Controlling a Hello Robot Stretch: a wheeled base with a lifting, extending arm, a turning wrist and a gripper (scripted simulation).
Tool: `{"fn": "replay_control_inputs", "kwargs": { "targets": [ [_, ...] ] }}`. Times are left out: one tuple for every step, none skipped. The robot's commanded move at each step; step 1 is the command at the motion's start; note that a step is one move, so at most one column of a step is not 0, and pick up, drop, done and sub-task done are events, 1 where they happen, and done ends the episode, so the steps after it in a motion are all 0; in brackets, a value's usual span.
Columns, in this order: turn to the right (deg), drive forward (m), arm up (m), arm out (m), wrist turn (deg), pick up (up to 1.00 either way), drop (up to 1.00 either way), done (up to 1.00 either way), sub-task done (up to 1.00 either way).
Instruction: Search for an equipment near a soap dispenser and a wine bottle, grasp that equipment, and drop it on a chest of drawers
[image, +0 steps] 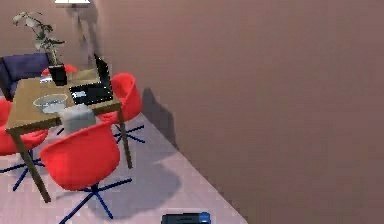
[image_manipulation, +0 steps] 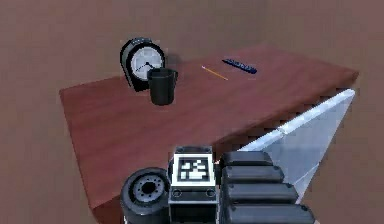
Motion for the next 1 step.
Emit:
{"fn": "replay_control_inputs", "kwargs": {
  "targets": [
    [3.0,0.0,0.0,0.0,0.0,0.0,0.0,0.0,0.0]
  ]
}}
